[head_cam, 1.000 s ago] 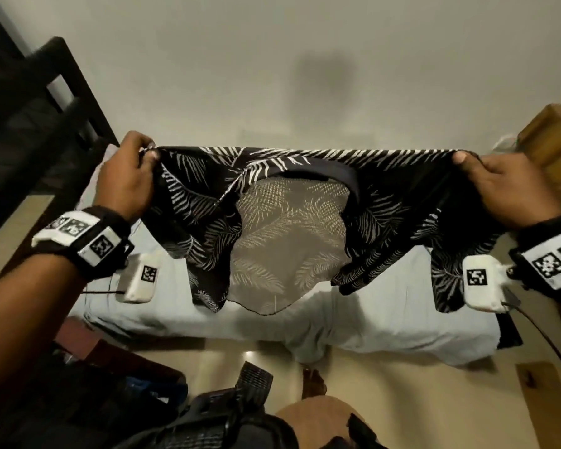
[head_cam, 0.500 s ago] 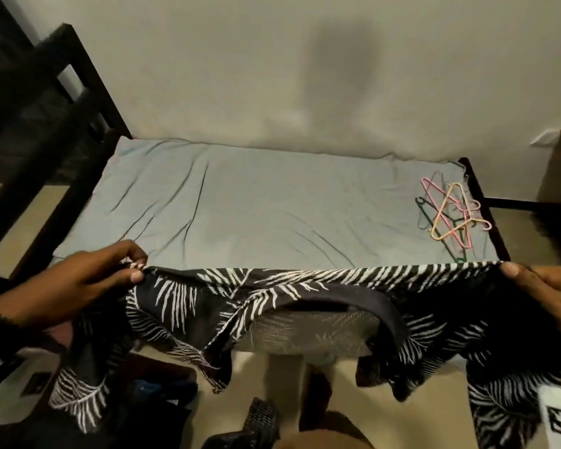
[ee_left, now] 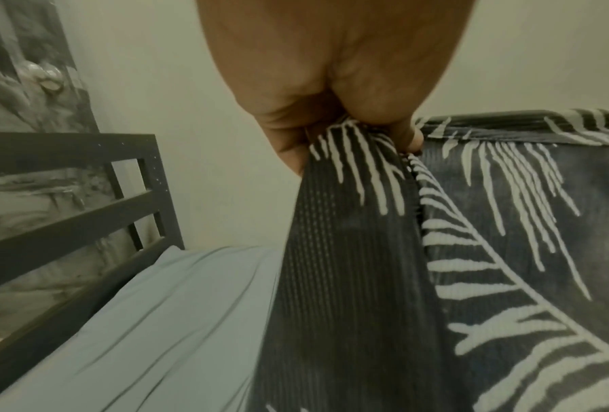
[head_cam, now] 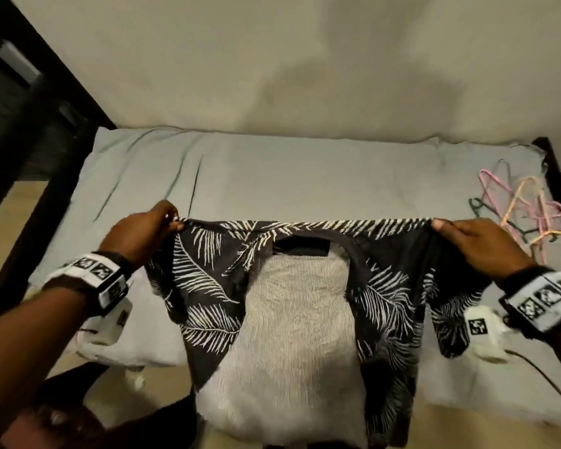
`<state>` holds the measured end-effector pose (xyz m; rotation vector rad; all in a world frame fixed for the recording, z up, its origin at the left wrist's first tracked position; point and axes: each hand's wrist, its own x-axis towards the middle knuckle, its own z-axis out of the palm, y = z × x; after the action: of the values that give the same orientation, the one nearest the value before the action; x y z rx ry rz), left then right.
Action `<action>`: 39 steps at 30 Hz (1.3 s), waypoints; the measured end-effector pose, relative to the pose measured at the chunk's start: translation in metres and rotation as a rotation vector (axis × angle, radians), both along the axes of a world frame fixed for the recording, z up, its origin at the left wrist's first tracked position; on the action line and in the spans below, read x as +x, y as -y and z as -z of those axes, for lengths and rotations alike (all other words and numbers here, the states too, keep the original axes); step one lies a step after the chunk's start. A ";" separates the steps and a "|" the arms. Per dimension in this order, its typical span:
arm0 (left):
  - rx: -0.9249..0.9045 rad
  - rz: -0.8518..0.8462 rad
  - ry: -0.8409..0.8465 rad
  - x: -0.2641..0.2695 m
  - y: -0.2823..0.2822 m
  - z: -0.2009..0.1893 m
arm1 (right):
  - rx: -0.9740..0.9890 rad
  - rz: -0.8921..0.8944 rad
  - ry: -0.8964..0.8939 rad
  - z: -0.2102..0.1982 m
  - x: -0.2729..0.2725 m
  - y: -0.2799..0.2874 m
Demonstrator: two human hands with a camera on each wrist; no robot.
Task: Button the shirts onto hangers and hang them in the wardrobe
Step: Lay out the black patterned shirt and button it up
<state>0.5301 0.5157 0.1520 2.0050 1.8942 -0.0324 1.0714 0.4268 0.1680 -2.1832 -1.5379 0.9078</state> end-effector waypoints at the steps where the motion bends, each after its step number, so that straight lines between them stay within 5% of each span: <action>1: -0.002 -0.009 -0.020 0.007 -0.024 0.018 | -0.033 -0.020 0.033 0.018 0.001 -0.027; 9: -0.068 0.108 -0.167 0.036 -0.221 0.210 | -0.189 -0.099 0.300 0.190 0.015 -0.241; 17: -0.058 0.068 -0.071 0.044 -0.334 0.344 | -0.216 -0.130 0.501 0.322 0.030 -0.364; 20: -0.076 -0.039 0.179 0.028 -0.333 0.365 | -0.163 -0.103 0.532 0.373 0.057 -0.380; 23: -0.080 -0.213 0.447 -0.018 -0.309 0.368 | 0.095 0.063 0.523 0.374 -0.018 -0.363; 26: -0.247 -0.168 0.381 -0.064 -0.272 0.373 | 0.128 0.034 0.277 0.354 -0.136 -0.334; 28: -0.346 -0.137 0.314 -0.081 -0.252 0.390 | 0.058 -0.062 0.081 0.369 -0.187 -0.321; 31: -0.401 -0.124 0.427 -0.079 -0.235 0.405 | -0.071 -0.208 -0.070 0.404 -0.236 -0.323; 33: -0.375 -0.110 0.512 -0.076 -0.236 0.407 | -0.121 -0.241 -0.081 0.418 -0.254 -0.330; 39: -0.083 -0.329 0.273 -0.129 -0.262 0.384 | -0.151 -0.076 0.021 0.433 -0.248 -0.352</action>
<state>0.4009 0.7773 -0.2325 1.5336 1.9779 0.2345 0.8234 0.7792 -0.2646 -2.2562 -1.6210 1.0598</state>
